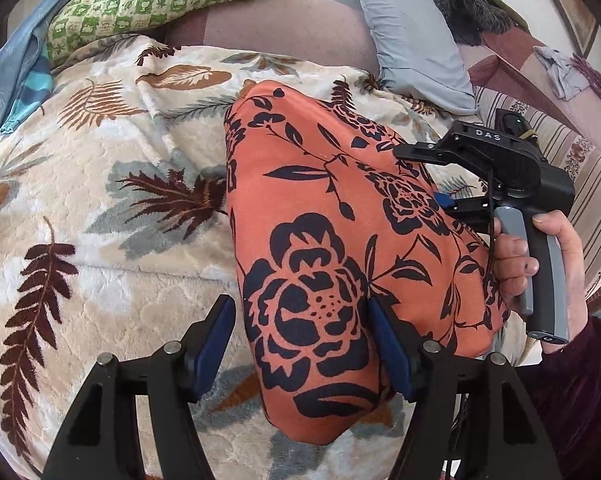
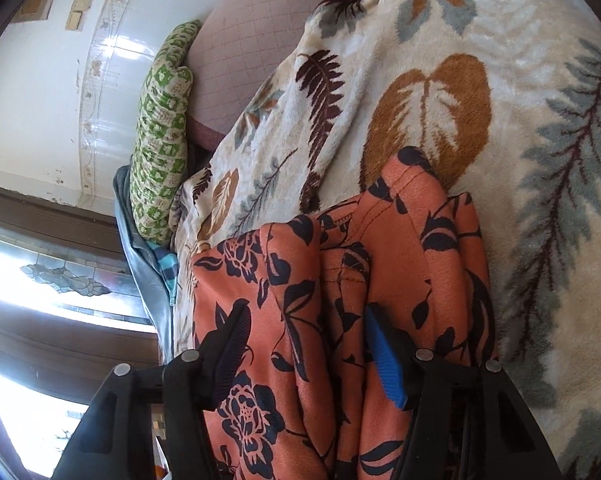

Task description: Fold small clothes

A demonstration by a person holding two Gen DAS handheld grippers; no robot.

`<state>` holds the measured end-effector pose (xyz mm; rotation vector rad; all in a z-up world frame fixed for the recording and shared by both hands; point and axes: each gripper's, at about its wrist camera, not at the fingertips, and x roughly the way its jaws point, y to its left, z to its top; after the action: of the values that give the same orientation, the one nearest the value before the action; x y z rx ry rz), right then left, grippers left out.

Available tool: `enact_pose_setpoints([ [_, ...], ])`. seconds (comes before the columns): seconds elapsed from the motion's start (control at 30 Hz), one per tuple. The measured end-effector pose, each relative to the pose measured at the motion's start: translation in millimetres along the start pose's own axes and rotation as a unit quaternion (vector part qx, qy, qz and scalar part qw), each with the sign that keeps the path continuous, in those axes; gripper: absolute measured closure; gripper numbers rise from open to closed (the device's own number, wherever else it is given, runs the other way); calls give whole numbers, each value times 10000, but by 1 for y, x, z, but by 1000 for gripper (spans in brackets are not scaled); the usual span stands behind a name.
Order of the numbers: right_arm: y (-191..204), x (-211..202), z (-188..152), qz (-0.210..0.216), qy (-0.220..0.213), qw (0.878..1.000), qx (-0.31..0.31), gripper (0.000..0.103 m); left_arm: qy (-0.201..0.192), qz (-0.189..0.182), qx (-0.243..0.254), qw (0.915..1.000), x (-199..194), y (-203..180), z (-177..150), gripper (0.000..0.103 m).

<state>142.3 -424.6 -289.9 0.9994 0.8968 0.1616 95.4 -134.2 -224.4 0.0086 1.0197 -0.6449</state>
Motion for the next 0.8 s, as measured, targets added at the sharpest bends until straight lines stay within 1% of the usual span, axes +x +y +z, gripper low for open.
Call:
enact_pose_setpoints([
  [0.07, 5, 12, -2, -244, 138, 9995, -175, 40, 17, 6, 6, 10000, 1, -1, 0, 34],
  [0.1, 6, 16, -3, -326, 147, 9991, -239, 46, 23, 2, 2, 10000, 1, -1, 0, 34],
  [0.13, 8, 18, -4, -392, 116, 9987, -302, 56, 33, -14, -6, 10000, 0, -1, 1, 34],
  [0.17, 10, 18, -5, -364, 144, 9986, -354, 79, 40, -9, -13, 10000, 0, -1, 1, 34],
  [0.2, 10, 17, -5, -274, 154, 9989, -345, 83, 38, -13, -21, 10000, 0, -1, 2, 34],
  [0.3, 26, 0, -10, -294, -220, 9972, -651, 88, 13, -70, -33, 10000, -3, -4, 4, 34],
  [0.4, 39, -27, -13, -145, -544, 9946, -873, 88, -67, -188, 20, 9998, -7, -12, 7, 34],
  [0.5, 34, -52, -13, -184, -847, 9919, -933, 89, -141, -361, 227, 9990, -8, -28, 13, 34],
  [0.6, 8, -63, -6, -340, -901, 9935, -603, 89, -71, -408, 415, 9983, 6, -46, 17, 30],
  [0.63, -2, -63, -3, -460, -924, 9936, -452, 89, -4, -423, 442, 9981, 13, -51, 17, 29],
  [0.67, -9, -63, -1, -610, -961, 9928, -372, 89, 46, -392, 482, 9981, 20, -56, 16, 25],
  [0.73, -17, -58, 3, -806, -948, 9917, -315, 89, 98, -151, 621, 9979, 31, -62, 13, 21],
  [0.77, -19, -52, 5, -873, -893, 9917, -289, 89, 124, -68, 646, 9978, 33, -62, 11, 21],
  [0.8, -22, -45, 6, -966, -818, 9915, -287, 89, 158, -68, 603, 9980, 34, -58, 10, 21],
])
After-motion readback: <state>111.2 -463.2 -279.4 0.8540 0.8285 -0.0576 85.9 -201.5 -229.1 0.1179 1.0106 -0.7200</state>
